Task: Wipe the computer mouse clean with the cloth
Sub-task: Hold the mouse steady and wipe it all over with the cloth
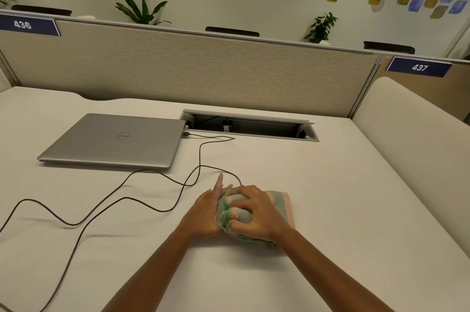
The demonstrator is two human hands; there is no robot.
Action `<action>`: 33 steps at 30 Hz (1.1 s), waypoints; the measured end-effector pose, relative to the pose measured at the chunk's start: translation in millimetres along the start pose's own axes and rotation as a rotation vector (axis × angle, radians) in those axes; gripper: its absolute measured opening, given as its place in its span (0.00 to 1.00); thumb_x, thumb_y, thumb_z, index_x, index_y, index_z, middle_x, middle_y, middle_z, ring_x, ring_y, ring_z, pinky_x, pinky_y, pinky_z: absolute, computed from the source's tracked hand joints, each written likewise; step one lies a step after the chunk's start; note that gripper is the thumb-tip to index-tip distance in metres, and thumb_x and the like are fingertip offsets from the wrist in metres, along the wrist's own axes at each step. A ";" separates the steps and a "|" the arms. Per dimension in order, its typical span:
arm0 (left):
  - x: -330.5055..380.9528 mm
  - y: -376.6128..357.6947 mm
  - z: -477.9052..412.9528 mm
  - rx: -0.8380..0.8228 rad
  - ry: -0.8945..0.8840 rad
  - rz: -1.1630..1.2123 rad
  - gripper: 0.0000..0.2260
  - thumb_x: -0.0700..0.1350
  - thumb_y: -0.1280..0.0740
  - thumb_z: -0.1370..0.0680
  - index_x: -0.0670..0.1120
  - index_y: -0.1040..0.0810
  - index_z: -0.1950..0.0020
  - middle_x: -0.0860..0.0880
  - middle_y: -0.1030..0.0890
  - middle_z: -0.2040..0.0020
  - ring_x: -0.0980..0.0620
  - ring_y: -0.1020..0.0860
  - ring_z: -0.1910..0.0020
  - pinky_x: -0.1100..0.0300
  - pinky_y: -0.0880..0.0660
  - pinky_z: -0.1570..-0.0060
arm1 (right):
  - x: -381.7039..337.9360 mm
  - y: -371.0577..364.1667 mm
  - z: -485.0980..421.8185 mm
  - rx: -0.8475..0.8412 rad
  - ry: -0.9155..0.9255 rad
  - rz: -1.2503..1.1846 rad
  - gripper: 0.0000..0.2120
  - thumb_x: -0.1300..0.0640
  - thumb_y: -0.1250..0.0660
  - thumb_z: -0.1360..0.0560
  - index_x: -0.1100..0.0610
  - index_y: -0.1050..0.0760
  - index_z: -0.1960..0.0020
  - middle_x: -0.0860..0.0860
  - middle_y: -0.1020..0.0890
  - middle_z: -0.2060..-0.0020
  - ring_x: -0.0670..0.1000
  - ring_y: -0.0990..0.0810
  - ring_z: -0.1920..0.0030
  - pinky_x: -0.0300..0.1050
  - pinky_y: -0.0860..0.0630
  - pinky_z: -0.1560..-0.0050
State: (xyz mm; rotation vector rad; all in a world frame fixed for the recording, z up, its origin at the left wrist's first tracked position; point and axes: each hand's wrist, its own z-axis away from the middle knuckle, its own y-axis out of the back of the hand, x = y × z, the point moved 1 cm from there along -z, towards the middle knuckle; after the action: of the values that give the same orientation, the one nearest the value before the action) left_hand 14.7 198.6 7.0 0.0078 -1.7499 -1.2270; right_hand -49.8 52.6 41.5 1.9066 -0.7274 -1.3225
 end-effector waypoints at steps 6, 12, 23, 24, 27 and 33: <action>-3.0 -2.1 0.2 0.016 0.008 0.002 0.55 0.76 0.37 0.46 0.61 0.66 0.31 0.57 0.40 0.27 0.62 0.44 0.32 0.57 0.47 0.31 | 1.7 -0.1 27.2 0.056 -0.044 -0.150 0.19 0.44 0.37 0.37 0.53 0.18 0.54 0.38 0.24 0.48 0.43 0.28 0.46 0.35 0.35 0.44; 0.4 -1.5 1.7 -0.002 0.016 -0.010 0.53 0.80 0.41 0.48 0.61 0.64 0.33 0.56 0.41 0.26 0.57 0.44 0.29 0.54 0.50 0.28 | 5.7 1.9 37.9 0.078 -0.089 -0.269 0.17 0.46 0.37 0.38 0.51 0.18 0.54 0.30 0.24 0.51 0.41 0.28 0.46 0.35 0.33 0.44; -2.7 -2.6 1.3 -0.013 0.045 -0.067 0.57 0.78 0.39 0.47 0.58 0.62 0.28 0.57 0.42 0.26 0.49 0.45 0.26 0.51 0.49 0.26 | 30.4 16.2 24.2 0.282 -0.432 -0.016 0.32 0.34 0.48 0.39 0.51 0.21 0.47 0.44 0.23 0.46 0.48 0.30 0.45 0.48 0.32 0.44; -3.0 -2.9 1.3 -0.016 0.047 -0.067 0.57 0.78 0.39 0.47 0.58 0.62 0.28 0.58 0.42 0.26 0.49 0.45 0.26 0.51 0.49 0.26 | 32.6 15.8 19.4 0.264 -0.483 0.017 0.33 0.33 0.49 0.39 0.50 0.22 0.45 0.45 0.24 0.43 0.49 0.30 0.44 0.48 0.33 0.44; -3.6 -3.3 0.9 -0.015 0.040 -0.076 0.56 0.78 0.39 0.47 0.58 0.62 0.28 0.59 0.43 0.26 0.50 0.44 0.27 0.52 0.49 0.26 | 40.2 14.3 3.0 0.202 -0.638 0.126 0.23 0.38 0.44 0.28 0.50 0.25 0.40 0.47 0.27 0.38 0.52 0.31 0.40 0.51 0.37 0.43; -3.8 -3.6 1.2 -0.003 0.023 -0.076 0.54 0.78 0.39 0.46 0.60 0.62 0.29 0.59 0.42 0.26 0.51 0.43 0.27 0.52 0.48 0.27 | 37.6 9.3 -6.0 0.178 -0.655 0.294 0.29 0.36 0.55 0.28 0.48 0.31 0.36 0.48 0.29 0.35 0.54 0.31 0.38 0.52 0.36 0.43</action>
State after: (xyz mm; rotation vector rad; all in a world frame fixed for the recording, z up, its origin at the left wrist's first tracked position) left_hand 14.2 199.5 1.8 0.0870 -1.7414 -1.2790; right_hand -32.6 19.6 29.5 1.3991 -1.4281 -1.7389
